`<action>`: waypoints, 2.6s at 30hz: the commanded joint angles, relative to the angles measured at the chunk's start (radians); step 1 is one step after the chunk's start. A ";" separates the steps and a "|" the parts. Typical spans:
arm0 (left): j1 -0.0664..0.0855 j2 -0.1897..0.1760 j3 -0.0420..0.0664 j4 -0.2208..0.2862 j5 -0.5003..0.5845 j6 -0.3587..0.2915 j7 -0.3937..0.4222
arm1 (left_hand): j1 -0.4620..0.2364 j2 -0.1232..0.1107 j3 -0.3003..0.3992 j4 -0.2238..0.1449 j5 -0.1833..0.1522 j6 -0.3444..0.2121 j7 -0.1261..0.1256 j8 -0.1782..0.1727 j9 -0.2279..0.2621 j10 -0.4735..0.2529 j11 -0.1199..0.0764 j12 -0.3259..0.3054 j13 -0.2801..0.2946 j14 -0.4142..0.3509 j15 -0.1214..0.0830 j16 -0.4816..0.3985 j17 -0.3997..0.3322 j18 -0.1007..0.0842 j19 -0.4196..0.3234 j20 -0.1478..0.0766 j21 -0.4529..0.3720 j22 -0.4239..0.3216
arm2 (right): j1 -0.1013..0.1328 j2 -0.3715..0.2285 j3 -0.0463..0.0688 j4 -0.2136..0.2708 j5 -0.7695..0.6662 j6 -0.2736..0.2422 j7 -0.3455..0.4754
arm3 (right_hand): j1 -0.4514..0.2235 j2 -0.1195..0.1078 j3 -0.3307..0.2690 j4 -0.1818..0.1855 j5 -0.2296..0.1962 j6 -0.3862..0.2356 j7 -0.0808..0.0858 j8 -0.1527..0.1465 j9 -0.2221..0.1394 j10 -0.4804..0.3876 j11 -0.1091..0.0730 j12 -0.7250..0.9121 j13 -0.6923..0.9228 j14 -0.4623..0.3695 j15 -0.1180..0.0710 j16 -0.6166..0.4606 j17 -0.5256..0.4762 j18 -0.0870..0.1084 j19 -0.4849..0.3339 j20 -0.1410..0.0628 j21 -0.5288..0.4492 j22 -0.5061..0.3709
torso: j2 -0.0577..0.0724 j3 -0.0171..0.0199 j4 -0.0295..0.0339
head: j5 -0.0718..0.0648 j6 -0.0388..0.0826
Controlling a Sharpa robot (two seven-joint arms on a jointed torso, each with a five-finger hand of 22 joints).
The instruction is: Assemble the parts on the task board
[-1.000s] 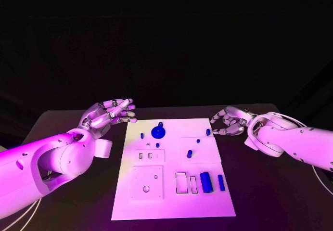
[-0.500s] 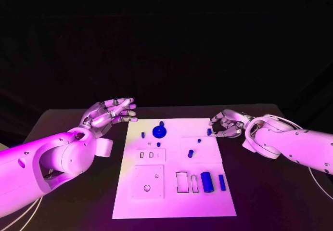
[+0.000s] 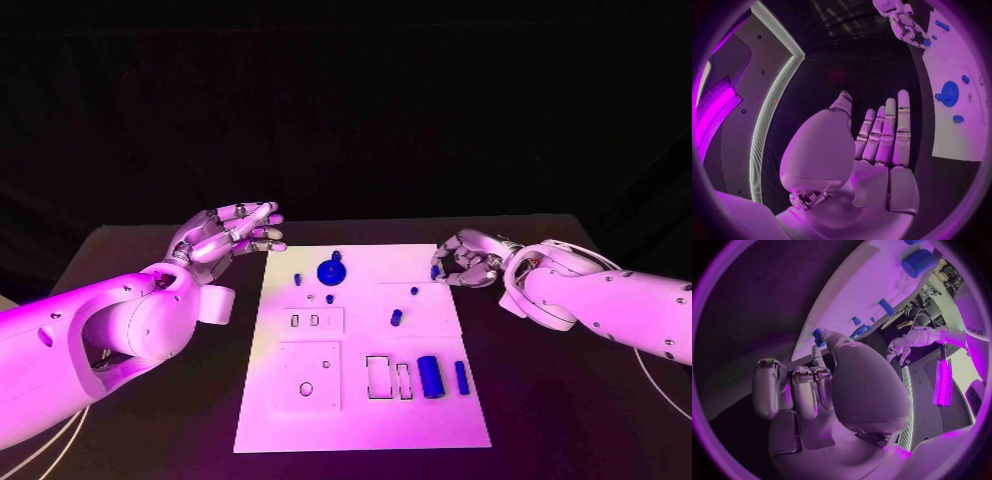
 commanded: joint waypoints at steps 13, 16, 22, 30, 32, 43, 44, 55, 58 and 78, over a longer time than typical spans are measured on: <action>0.000 0.000 0.001 0.000 -0.002 0.017 0.007 | 0.003 0.004 -0.006 0.002 0.000 -0.009 0.049 -0.003 -0.001 -0.005 0.003 -0.004 -0.001 -0.006 0.001 0.003 0.001 -0.001 -0.007 0.001 0.006 0.001 | -0.003 0.015 0.000 -0.010 -0.022 0.013 -0.002 | -0.005 0.011 0.034 -0.007 -0.032 0.022 -0.006 0.012 0.001 0.099 -0.010 0.007 0.258 0.103 -0.014 0.001 0.253 -0.003 0.003 -0.010 0.009 0.102 | 0.000 0.0001 0.0000 | 0.000 -0.001; 0.000 0.000 0.001 0.000 -0.002 0.017 0.007 | 0.003 0.004 -0.006 0.002 0.000 -0.009 0.049 -0.003 -0.001 -0.005 0.003 -0.004 -0.001 -0.006 0.001 0.003 0.001 -0.001 -0.007 0.001 0.006 0.001 | -0.003 0.017 0.000 -0.010 -0.022 0.006 -0.006 | -0.013 0.007 0.037 -0.007 -0.040 0.022 -0.006 0.012 0.000 0.100 -0.011 0.008 0.259 0.104 -0.014 0.001 0.253 -0.003 0.004 -0.011 0.010 0.103 | 0.000 0.0002 0.0001 | 0.001 -0.002; 0.000 -0.001 0.001 0.000 -0.002 0.017 0.007 | 0.003 0.004 -0.006 0.002 0.000 -0.009 0.049 -0.003 -0.001 -0.005 0.003 -0.004 -0.001 -0.006 0.001 0.003 0.001 -0.001 -0.007 0.001 0.006 0.001 | -0.004 0.020 0.000 -0.011 -0.029 -0.018 -0.020 | -0.019 0.012 0.050 -0.008 -0.041 0.033 -0.011 0.018 0.002 0.102 -0.015 0.009 0.261 0.104 -0.017 0.001 0.256 -0.004 0.007 -0.013 0.013 0.107 | -0.001 -0.0003 0.0008 | 0.001 -0.003; 0.000 -0.001 0.001 0.000 -0.002 0.017 0.007 | 0.003 0.004 -0.006 0.002 0.000 -0.009 0.049 -0.003 -0.001 -0.005 0.003 -0.004 -0.001 -0.006 0.001 0.003 0.001 -0.001 -0.007 0.001 0.006 0.001 | -0.004 0.022 0.000 -0.008 -0.038 -0.064 -0.030 | -0.025 0.030 0.077 -0.015 -0.040 0.057 -0.021 0.036 0.009 0.104 -0.024 0.011 0.263 0.105 -0.023 0.002 0.258 -0.005 0.010 -0.018 0.017 0.112 | -0.001 0.0002 -0.0003 | 0.002 -0.003; 0.000 -0.001 0.001 0.000 -0.002 0.017 0.007 | 0.003 0.004 -0.006 0.002 0.000 -0.009 0.049 -0.003 -0.001 -0.005 0.003 -0.004 -0.001 -0.006 0.001 0.003 0.001 -0.001 -0.007 0.001 0.006 0.001 | -0.004 0.023 0.000 -0.006 -0.044 -0.076 -0.032 | -0.028 0.033 0.080 -0.015 -0.039 0.059 -0.023 0.038 0.010 0.103 -0.025 0.010 0.262 0.105 -0.023 0.002 0.258 -0.005 0.010 -0.019 0.018 0.112 | -0.001 0.0006 -0.0007 | 0.003 -0.003; 0.000 0.000 0.000 -0.005 -0.002 0.016 0.006 | 0.005 0.006 -0.007 0.002 0.000 -0.009 0.049 -0.003 -0.001 -0.005 0.003 -0.004 -0.001 -0.009 0.002 0.009 0.003 0.000 -0.010 0.001 0.010 0.004 | 0.011 0.020 0.003 0.040 -0.064 -0.123 -0.078 | -0.030 0.045 0.103 -0.025 -0.039 0.064 -0.029 0.048 0.015 0.102 -0.032 0.009 0.261 0.106 -0.026 0.003 0.263 -0.006 0.013 -0.022 0.022 0.117 | -0.002 0.0005 -0.0015 | 0.005 -0.002; 0.000 0.000 0.000 -0.006 -0.002 0.016 0.006 | 0.005 0.006 -0.007 0.002 0.000 -0.009 0.049 -0.003 -0.001 -0.005 0.003 -0.004 -0.001 -0.009 0.002 0.009 0.003 0.000 -0.010 0.001 0.010 0.004 | 0.016 0.020 0.004 0.051 -0.064 -0.125 -0.086 | -0.030 0.045 0.103 -0.025 -0.039 0.064 -0.029 0.048 0.015 0.102 -0.032 0.009 0.261 0.106 -0.026 0.003 0.263 -0.006 0.013 -0.022 0.022 0.117 | -0.002 0.0003 -0.0018 | 0.006 -0.002; 0.000 0.012 0.000 -0.015 -0.001 0.017 0.005 | 0.005 0.006 -0.007 0.002 0.000 -0.009 0.049 -0.003 -0.001 -0.005 0.003 -0.004 -0.001 -0.009 0.002 0.009 0.003 0.000 -0.010 0.001 0.010 0.004 | 0.064 0.064 0.005 0.195 -0.107 -0.130 -0.191 | -0.041 0.049 0.114 -0.027 -0.051 0.061 -0.029 0.051 0.017 0.096 -0.033 0.003 0.254 0.106 -0.025 0.003 0.263 -0.008 0.017 -0.022 0.027 0.122 | -0.008 -0.0017 -0.0009 | 0.007 -0.009; 0.000 0.015 0.000 -0.018 -0.001 0.017 0.004 | 0.005 0.006 -0.007 0.002 0.000 -0.009 0.049 -0.003 -0.001 -0.005 0.003 -0.004 -0.001 -0.009 0.002 0.009 0.003 0.000 -0.010 0.001 0.010 0.004 | 0.066 0.090 0.005 0.228 -0.121 -0.138 -0.232 | -0.041 0.051 0.116 -0.028 -0.053 0.061 -0.030 0.052 0.018 0.096 -0.034 0.003 0.254 0.106 -0.026 0.003 0.263 -0.008 0.016 -0.022 0.025 0.121 | -0.006 -0.0019 0.0016 | 0.010 -0.011; 0.000 0.041 -0.002 -0.030 -0.001 0.022 -0.002 | 0.005 0.007 -0.007 0.002 -0.001 -0.009 0.049 -0.002 -0.001 -0.004 0.003 -0.004 -0.001 -0.010 0.002 0.010 0.003 0.000 -0.011 0.001 0.011 0.005 | 0.013 0.241 -0.006 0.309 -0.232 -0.110 -0.398 | -0.047 0.049 0.129 -0.041 -0.050 0.064 -0.033 0.062 0.024 0.097 -0.037 0.004 0.255 0.106 -0.028 0.003 0.263 -0.007 0.015 -0.024 0.023 0.120 | -0.005 -0.0046 -0.0015 | 0.040 -0.029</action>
